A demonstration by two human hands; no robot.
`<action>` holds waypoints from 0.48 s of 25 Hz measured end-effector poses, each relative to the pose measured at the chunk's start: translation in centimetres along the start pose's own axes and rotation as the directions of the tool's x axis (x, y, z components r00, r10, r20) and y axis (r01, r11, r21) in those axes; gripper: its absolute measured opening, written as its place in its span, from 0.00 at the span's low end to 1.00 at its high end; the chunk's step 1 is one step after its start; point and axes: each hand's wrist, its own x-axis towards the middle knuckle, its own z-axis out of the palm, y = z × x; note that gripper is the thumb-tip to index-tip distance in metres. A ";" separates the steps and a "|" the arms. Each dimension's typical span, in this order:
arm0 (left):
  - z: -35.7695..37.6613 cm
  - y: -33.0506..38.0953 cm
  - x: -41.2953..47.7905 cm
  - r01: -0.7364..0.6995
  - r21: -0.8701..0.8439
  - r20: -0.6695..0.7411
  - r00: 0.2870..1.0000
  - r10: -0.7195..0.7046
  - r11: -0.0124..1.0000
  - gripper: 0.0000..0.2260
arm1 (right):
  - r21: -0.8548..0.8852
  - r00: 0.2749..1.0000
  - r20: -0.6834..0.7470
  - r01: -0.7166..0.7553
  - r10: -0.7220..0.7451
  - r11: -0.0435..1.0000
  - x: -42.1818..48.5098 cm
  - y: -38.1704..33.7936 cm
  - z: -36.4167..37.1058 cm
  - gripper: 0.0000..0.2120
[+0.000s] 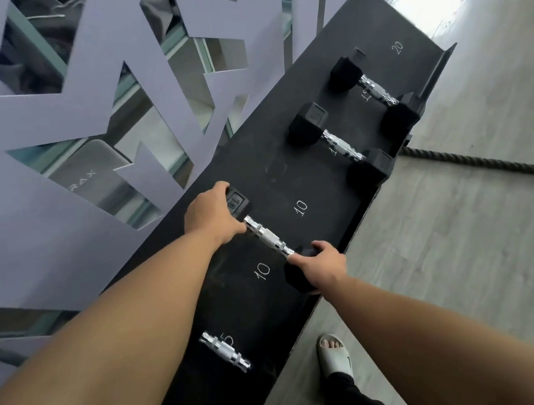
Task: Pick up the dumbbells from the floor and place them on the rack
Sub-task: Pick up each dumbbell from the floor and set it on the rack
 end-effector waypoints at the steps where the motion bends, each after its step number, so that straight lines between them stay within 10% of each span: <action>1: 0.3 0.8 1.1 0.005 -0.002 0.011 1.000 -0.005 1.000 0.41 | 0.006 1.000 -0.018 -0.007 0.007 1.000 1.1 -0.4 -0.5 0.38; 12: 5.2 9.0 9.1 -0.001 -0.025 0.098 0.995 0.004 1.000 0.37 | 0.033 0.967 -0.230 -0.106 0.110 0.994 10.0 -2.1 -5.2 0.38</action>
